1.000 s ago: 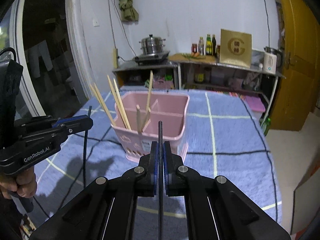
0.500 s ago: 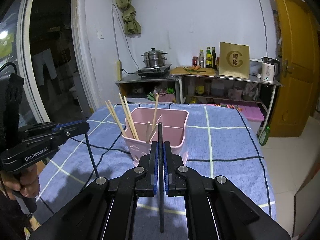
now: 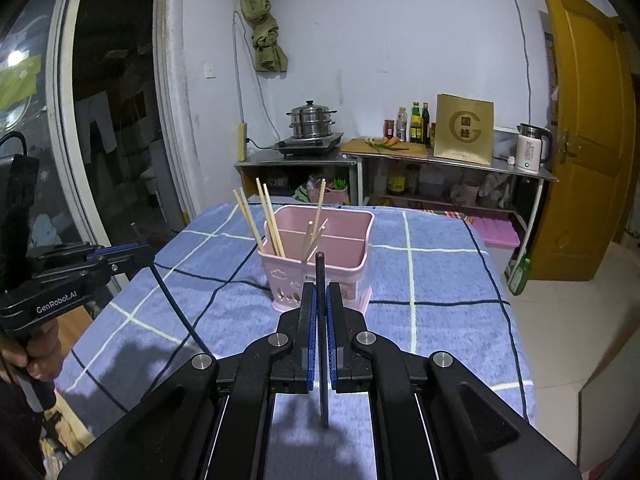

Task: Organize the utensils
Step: 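Lift the black chopsticks with both tools and carry them toward the pink basket, then lower the left tool's black chopstick into the basket while the right tool lowers its chopstick in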

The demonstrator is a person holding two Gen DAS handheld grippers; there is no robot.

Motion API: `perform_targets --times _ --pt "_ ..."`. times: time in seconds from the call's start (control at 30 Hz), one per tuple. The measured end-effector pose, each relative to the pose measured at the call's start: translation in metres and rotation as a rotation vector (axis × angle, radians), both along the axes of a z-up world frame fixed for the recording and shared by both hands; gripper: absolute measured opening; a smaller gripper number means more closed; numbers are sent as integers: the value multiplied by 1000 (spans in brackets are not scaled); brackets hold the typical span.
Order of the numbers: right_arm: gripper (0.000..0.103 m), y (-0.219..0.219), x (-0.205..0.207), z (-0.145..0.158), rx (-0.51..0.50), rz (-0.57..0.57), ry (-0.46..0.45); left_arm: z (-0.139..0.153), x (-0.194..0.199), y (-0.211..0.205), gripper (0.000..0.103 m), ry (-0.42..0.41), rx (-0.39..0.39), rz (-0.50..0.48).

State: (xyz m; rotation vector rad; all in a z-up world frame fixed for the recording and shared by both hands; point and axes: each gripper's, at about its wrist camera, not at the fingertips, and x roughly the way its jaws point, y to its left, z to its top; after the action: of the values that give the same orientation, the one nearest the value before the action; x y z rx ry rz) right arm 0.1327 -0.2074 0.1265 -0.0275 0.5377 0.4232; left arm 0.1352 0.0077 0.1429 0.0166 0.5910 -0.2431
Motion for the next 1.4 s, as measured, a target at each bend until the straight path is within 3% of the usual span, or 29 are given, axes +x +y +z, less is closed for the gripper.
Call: perform_targets --times 0.37,1.0,1.4 --pt "4 0 -25 1 -15 10 -11 -3 -23 -1 4 -3 15 -8" --pt "4 4 -15 17 22 39 -67 14 -11 -4 4 -44 -29 -46" --pt "4 17 13 56 95 42 -160 61 25 1 4 -112 -67 -7"
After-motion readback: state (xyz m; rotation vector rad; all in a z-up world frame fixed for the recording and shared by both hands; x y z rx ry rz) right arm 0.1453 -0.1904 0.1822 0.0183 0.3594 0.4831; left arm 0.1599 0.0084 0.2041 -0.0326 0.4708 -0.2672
